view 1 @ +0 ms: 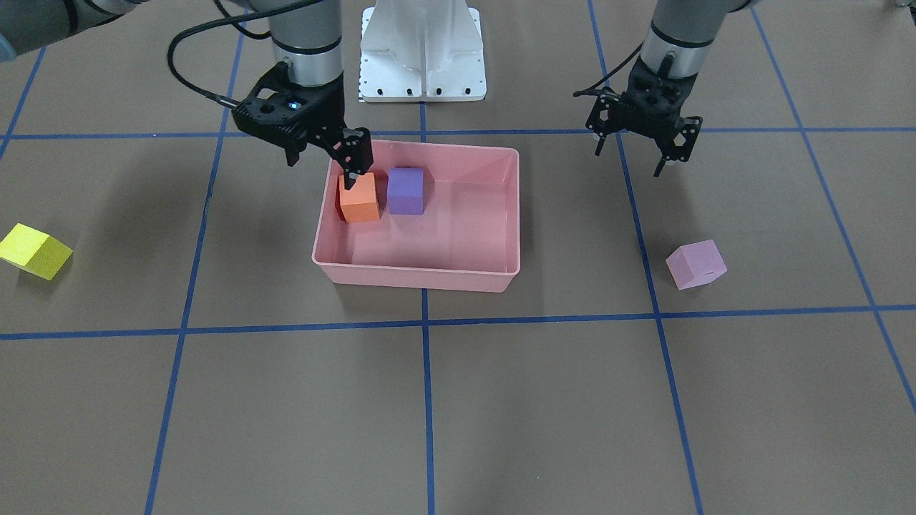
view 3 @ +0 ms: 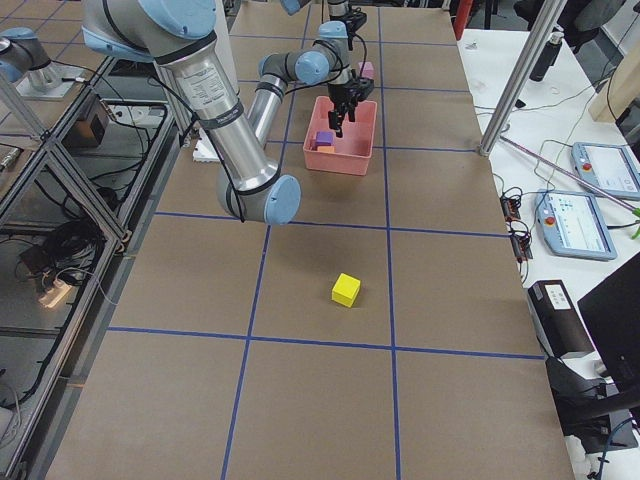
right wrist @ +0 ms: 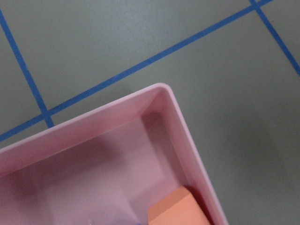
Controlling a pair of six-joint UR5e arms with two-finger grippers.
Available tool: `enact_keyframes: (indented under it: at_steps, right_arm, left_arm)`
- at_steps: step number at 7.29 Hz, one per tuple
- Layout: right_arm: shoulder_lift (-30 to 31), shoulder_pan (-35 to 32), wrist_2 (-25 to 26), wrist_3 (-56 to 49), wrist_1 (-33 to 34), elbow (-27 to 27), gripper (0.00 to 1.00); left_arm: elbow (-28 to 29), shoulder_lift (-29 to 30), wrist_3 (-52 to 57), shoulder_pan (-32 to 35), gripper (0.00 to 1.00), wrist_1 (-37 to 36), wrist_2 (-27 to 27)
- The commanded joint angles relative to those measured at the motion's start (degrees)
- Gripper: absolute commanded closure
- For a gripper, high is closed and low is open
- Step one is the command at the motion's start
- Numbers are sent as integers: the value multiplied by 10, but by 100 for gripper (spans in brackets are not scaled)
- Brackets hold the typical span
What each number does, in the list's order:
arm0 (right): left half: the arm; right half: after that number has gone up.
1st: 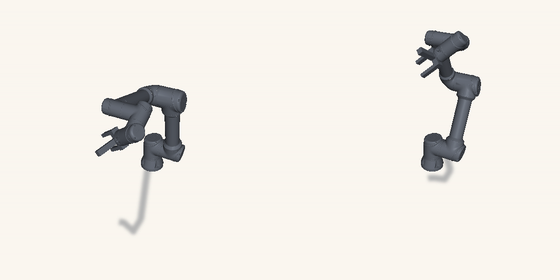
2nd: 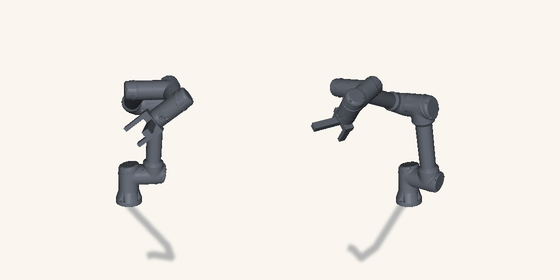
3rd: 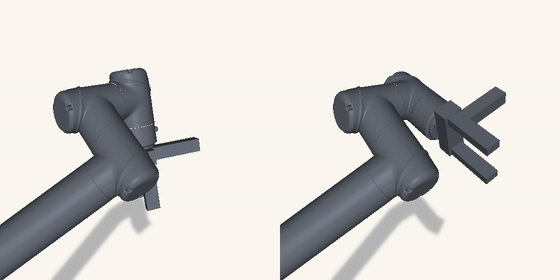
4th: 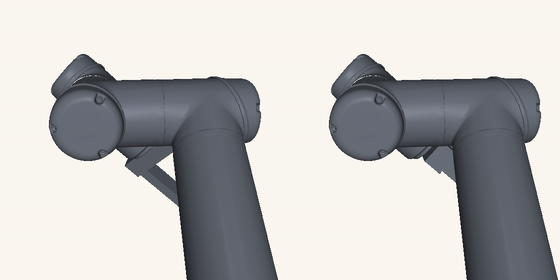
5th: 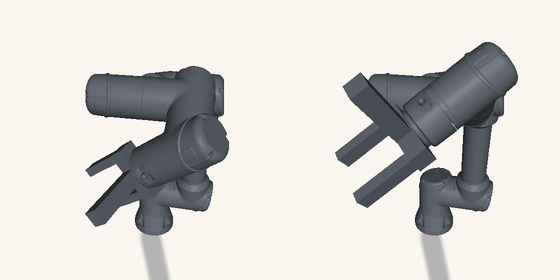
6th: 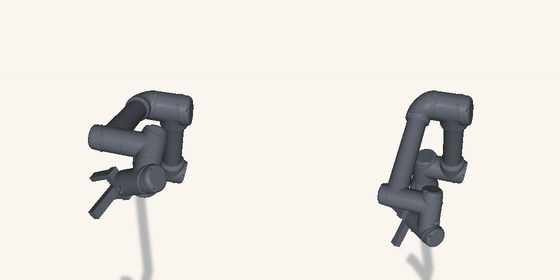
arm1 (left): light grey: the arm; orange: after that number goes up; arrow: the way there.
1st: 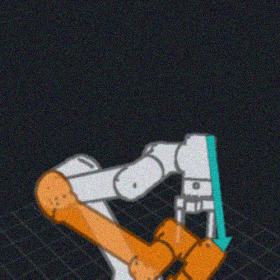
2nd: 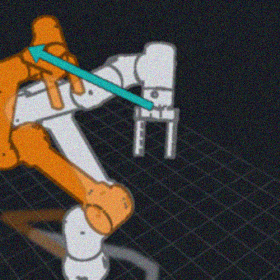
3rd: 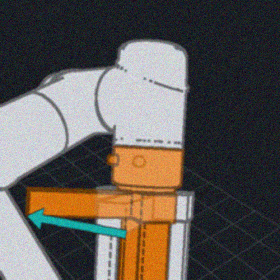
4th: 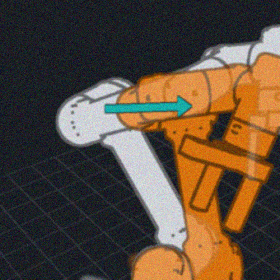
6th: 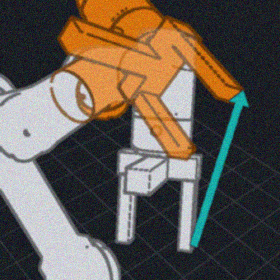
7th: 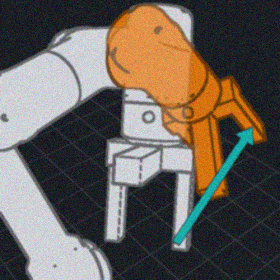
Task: Place blocks into pink bin with both arms
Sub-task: 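Lift the right gripper away from the bin while the left gripper grasps the lilac cube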
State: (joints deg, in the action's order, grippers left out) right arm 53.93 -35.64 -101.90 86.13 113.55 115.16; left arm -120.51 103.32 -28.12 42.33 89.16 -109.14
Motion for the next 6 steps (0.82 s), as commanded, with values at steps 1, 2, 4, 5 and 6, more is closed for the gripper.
enact_keyframes:
  at_steps: [1,2,4,5,6]
  right_arm:
    - [62,-70,-45,-158,-5,40,0]
    - [85,-87,-52,-203,-23,45,0]
    - [156,-130,-86,-277,-109,46,0]
    - [173,-141,-94,-317,-119,46,0]
    - [174,-141,-94,-317,-119,45,0]
  left_arm:
    - [135,-4,51,64,0,139,-54]
    - [206,-1,66,98,0,219,-60]
    - [260,3,85,150,0,250,-107]
    - [276,0,86,158,0,252,-107]
    - [266,-21,45,159,0,262,-107]
